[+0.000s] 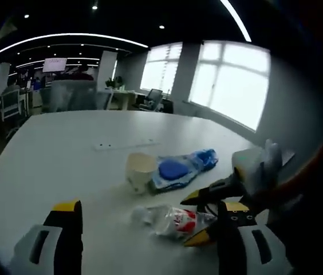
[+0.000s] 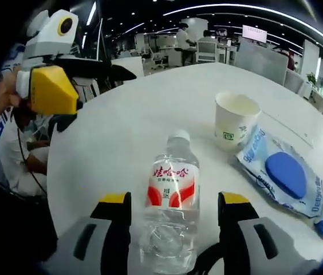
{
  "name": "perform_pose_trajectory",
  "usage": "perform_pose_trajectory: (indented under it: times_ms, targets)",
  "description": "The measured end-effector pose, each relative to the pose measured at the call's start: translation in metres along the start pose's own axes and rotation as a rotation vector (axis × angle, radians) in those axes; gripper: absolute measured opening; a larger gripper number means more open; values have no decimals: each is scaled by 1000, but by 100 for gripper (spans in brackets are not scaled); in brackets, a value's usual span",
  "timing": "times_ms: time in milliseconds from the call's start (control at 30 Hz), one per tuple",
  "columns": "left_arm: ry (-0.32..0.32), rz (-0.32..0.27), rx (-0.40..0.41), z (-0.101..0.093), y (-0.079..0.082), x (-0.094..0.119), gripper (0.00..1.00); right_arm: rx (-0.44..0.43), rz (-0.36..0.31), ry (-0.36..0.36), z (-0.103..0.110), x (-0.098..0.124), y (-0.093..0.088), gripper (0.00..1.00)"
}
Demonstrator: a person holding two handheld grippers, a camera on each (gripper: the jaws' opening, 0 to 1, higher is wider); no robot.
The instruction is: Arrange the tabletop items into an orderly group along one side of the table until the central work area is clear of visible clutter.
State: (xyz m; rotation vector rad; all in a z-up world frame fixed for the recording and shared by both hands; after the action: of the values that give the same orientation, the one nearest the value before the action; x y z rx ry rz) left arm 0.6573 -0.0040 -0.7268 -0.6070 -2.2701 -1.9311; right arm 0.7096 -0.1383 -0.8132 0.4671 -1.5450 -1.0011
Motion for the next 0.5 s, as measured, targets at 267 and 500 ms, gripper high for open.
perform_pose_trajectory:
  times_ms: [267, 500]
  targets:
    - [-6, 25, 18, 4, -8, -3, 88, 26, 34, -4, 2, -11, -5, 42]
    - [-8, 37, 52, 3, -14, -4, 86, 15, 6, 0, 2, -9, -6, 37]
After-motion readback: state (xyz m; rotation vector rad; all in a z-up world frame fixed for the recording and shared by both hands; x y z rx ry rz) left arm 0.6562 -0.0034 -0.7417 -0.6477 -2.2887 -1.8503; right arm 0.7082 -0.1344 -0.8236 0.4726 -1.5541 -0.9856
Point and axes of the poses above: the point that each gripper's makers call its tool centre point, and the gripper's own axes: x roughly backward along the fingers, z roughly to its left, y roughly out of its top, the point moved 6 cm from there along x, roughly backward along the fingers, and after that the axes turned 9 degrees about -z, right-handed, at the moved point
